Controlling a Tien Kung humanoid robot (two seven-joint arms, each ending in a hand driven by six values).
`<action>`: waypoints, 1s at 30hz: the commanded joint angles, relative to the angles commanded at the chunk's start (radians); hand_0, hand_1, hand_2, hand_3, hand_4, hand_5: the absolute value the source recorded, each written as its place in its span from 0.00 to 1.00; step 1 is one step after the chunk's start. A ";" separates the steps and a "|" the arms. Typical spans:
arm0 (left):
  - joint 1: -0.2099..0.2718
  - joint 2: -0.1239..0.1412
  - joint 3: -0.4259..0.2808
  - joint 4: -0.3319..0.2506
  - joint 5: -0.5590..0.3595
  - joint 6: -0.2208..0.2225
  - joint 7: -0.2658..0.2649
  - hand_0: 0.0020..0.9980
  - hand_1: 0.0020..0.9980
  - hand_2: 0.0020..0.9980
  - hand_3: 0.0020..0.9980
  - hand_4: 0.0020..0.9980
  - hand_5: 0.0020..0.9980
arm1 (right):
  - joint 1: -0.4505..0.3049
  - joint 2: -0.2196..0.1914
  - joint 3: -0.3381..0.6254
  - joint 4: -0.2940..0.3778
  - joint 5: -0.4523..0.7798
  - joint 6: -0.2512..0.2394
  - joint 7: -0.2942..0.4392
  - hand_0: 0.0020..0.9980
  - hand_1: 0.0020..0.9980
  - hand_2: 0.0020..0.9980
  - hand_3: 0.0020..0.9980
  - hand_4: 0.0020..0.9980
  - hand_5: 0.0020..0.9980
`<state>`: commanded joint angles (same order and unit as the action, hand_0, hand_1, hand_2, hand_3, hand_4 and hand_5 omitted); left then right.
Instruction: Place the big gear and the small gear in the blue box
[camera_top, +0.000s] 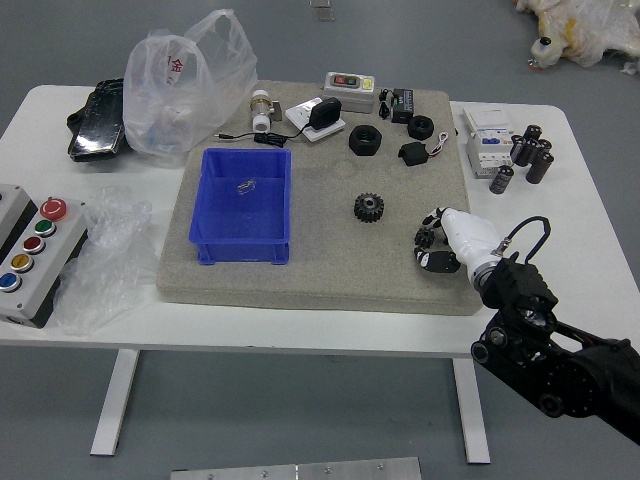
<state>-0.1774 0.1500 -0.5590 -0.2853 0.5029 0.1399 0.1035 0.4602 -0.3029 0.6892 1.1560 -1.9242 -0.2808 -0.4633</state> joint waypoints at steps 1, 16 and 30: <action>0.000 0.000 0.000 0.000 0.000 0.000 0.000 0.70 0.66 0.65 0.82 0.68 0.29 | 0.001 0.000 -0.003 -0.002 0.004 -0.001 0.001 0.44 0.52 0.69 0.72 0.73 0.29; 0.000 -0.002 0.009 -0.001 -0.009 -0.001 -0.003 0.70 0.66 0.65 0.82 0.68 0.29 | 0.009 0.002 -0.031 -0.014 0.043 -0.018 0.021 0.38 0.38 0.31 0.45 0.49 0.13; -0.001 0.002 -0.003 -0.003 0.008 -0.001 0.004 0.70 0.66 0.64 0.82 0.68 0.29 | 0.170 0.004 -0.088 -0.007 0.029 -0.013 0.021 0.38 0.38 0.30 0.45 0.46 0.11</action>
<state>-0.1781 0.1517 -0.5622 -0.2879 0.5105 0.1385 0.1077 0.6299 -0.2989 0.6017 1.1493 -1.8956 -0.2936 -0.4419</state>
